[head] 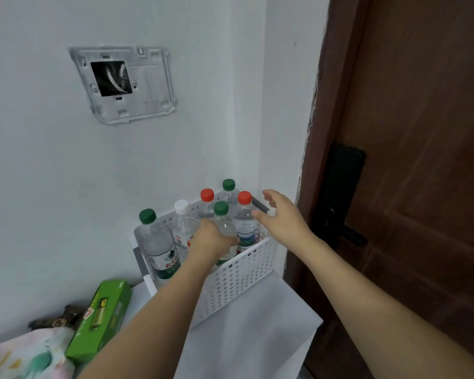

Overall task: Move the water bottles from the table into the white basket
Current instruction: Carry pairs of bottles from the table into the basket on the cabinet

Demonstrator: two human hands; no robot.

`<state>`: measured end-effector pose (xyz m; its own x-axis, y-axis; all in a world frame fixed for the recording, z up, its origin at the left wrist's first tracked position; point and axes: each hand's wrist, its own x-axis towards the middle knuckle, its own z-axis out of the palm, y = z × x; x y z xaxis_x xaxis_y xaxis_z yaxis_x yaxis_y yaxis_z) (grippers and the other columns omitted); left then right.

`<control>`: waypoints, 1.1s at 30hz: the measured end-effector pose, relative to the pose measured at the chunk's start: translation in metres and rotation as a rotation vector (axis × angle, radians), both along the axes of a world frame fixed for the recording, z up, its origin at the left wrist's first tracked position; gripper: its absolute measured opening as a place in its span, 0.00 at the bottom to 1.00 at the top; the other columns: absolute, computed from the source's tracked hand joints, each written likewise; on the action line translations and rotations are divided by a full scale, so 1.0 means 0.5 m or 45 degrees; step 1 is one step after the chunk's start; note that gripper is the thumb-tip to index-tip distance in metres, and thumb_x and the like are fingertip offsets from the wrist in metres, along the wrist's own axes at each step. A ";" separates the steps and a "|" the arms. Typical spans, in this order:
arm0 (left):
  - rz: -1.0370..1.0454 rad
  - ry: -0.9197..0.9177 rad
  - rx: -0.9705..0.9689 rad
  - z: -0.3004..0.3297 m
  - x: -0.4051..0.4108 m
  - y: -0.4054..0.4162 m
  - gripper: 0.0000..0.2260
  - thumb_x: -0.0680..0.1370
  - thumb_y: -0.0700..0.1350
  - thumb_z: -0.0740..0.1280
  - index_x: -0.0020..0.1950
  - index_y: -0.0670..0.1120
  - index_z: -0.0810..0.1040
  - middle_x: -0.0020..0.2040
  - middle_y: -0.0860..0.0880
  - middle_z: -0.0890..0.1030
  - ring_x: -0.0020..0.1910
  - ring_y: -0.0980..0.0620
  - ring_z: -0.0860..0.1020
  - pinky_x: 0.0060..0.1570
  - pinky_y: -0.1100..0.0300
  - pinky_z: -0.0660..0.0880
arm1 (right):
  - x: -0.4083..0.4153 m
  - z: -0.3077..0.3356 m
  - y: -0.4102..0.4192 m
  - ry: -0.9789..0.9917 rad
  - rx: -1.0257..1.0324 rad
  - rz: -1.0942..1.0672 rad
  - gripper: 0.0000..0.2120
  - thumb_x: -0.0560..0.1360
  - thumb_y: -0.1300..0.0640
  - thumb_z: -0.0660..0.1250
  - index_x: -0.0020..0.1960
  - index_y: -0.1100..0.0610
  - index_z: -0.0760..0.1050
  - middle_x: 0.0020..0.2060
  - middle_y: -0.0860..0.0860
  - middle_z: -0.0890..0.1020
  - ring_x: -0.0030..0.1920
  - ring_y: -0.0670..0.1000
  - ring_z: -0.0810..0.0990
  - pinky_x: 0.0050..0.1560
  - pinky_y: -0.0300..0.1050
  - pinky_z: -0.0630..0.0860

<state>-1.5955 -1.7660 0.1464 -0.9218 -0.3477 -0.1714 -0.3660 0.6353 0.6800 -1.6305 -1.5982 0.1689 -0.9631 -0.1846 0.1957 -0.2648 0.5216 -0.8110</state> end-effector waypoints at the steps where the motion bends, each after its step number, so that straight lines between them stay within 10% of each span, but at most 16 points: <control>1: 0.001 0.035 -0.003 0.013 0.008 0.006 0.20 0.71 0.47 0.75 0.60 0.43 0.75 0.51 0.45 0.82 0.53 0.44 0.81 0.53 0.49 0.79 | 0.018 0.012 0.020 0.019 0.013 -0.022 0.30 0.75 0.49 0.70 0.73 0.52 0.64 0.70 0.49 0.70 0.67 0.49 0.70 0.63 0.45 0.67; 16: -0.459 0.847 -0.802 0.188 0.307 0.330 0.25 0.81 0.52 0.63 0.74 0.40 0.66 0.73 0.40 0.70 0.72 0.40 0.68 0.72 0.48 0.64 | 0.424 0.153 0.417 0.289 0.209 -0.235 0.28 0.77 0.50 0.65 0.75 0.52 0.61 0.73 0.49 0.65 0.69 0.49 0.66 0.62 0.38 0.62; 33: -0.970 1.044 -0.700 0.236 0.635 0.628 0.26 0.82 0.52 0.62 0.77 0.42 0.64 0.75 0.42 0.67 0.75 0.41 0.64 0.76 0.48 0.59 | 0.954 0.225 0.665 0.235 0.518 -0.757 0.28 0.76 0.53 0.66 0.74 0.55 0.63 0.72 0.52 0.67 0.63 0.52 0.74 0.64 0.44 0.68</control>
<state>-1.2778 -1.4522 0.2642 -0.6864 0.4785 0.5475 0.6264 0.7715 0.1110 -1.1534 -1.2657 0.2812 -0.8812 0.2648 0.3916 0.0422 0.8691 -0.4928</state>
